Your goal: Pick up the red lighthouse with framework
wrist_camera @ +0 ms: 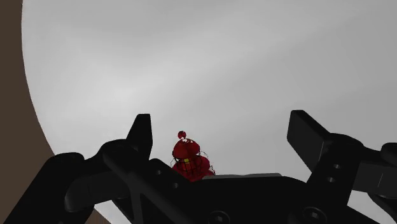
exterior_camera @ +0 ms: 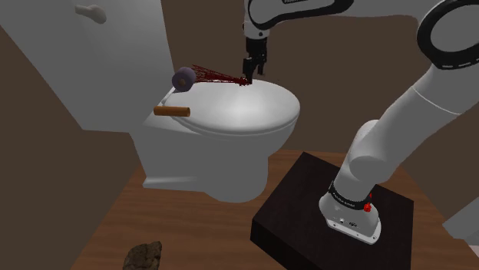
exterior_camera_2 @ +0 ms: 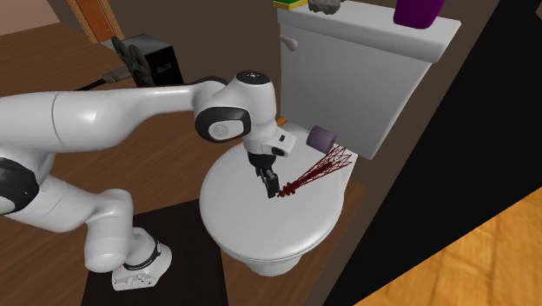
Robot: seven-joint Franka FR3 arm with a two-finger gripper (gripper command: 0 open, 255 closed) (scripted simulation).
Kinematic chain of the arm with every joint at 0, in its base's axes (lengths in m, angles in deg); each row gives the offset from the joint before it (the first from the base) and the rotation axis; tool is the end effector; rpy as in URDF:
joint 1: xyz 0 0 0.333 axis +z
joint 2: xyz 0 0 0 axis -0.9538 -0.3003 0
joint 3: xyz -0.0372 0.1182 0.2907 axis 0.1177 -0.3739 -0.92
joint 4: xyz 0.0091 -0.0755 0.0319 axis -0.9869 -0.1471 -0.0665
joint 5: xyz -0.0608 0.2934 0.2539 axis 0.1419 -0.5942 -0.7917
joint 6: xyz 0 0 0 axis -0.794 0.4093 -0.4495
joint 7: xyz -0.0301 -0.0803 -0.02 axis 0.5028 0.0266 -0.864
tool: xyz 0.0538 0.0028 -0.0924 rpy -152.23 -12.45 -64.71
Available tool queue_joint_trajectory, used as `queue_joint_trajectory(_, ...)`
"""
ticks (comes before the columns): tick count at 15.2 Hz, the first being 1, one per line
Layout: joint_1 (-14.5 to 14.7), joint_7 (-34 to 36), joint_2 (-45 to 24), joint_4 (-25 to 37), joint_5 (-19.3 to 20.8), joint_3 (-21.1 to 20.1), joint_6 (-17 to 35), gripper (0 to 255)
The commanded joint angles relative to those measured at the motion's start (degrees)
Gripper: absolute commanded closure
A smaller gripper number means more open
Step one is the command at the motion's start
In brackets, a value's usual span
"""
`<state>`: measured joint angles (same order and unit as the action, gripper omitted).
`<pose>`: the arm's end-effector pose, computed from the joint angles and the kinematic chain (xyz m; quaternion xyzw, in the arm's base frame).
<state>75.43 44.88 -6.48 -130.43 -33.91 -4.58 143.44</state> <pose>0.4722 -0.0343 0.5760 0.9971 0.0561 0.0131 0.0503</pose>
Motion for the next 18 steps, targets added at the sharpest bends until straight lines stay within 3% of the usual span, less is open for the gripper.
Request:
queue_joint_trajectory(1, 0.43, -1.27, -3.48, 2.81, 0.69, -0.24, 2.01, 0)
queue_joint_trajectory(12, 1.84, -8.88, -22.72, 23.55, 4.07, -1.30, 7.83, 0)
queue_joint_trajectory(18, 1.79, -8.02, -22.57, 18.77, 4.41, -1.24, 12.39, 0)
